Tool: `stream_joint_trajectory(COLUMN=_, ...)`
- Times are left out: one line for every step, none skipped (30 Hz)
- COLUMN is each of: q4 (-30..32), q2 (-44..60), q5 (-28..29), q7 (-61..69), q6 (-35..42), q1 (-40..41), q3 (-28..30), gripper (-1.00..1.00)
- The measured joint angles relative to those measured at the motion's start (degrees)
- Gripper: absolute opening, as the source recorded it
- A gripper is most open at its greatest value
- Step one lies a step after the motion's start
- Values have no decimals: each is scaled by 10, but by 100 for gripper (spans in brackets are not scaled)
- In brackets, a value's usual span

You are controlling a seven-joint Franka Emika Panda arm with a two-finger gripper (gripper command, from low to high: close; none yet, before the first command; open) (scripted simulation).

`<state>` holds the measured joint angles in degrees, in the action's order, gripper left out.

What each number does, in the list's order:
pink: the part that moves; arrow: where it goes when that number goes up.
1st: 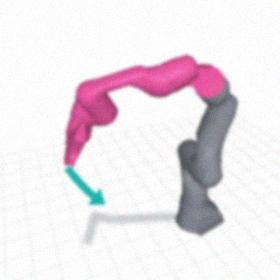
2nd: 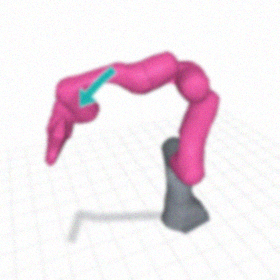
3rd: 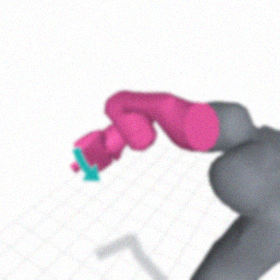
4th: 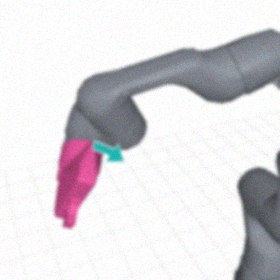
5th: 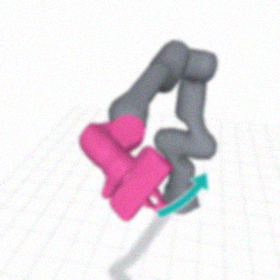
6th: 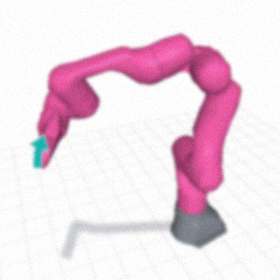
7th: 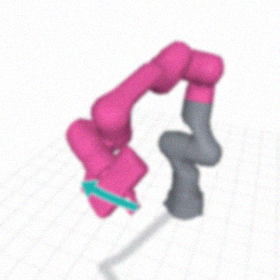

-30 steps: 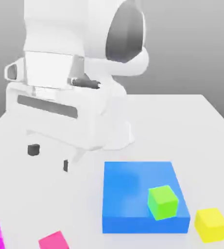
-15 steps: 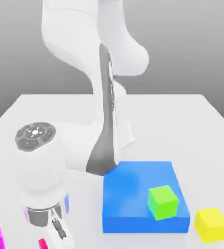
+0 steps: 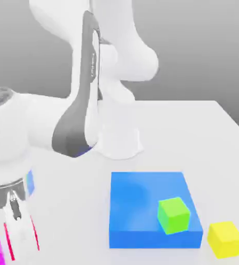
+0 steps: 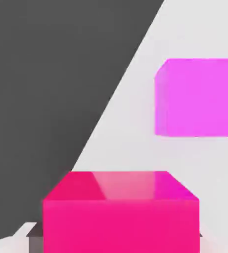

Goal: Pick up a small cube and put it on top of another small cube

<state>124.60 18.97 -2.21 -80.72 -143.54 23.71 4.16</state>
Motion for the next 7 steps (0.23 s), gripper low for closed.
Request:
stream_joint_trajectory(q4=-5, q2=12, q5=-4, q7=8, q6=-6, q1=8, q3=2, gripper=-100)
stream_joint_trajectory(q4=-8, q2=28, q5=-8, q7=14, q6=-20, q1=14, q3=2, gripper=-100)
stream_joint_trajectory(q4=-10, q2=47, q5=-11, q7=17, q6=-36, q1=17, q3=1, gripper=-100)
stream_joint_trajectory(q4=-11, q2=61, q5=-13, q7=19, q6=-49, q1=19, q3=0, gripper=100)
stream_joint_trajectory(q4=-11, q2=61, q5=-13, q7=19, q6=-49, q1=19, q3=0, gripper=100)
stream_joint_trajectory(q4=-11, q2=61, q5=-13, q7=19, q6=-49, q1=19, q3=0, gripper=100)
stream_joint_trajectory(q4=-11, q2=61, q5=-13, q7=19, q6=-49, q1=19, q3=0, gripper=100)
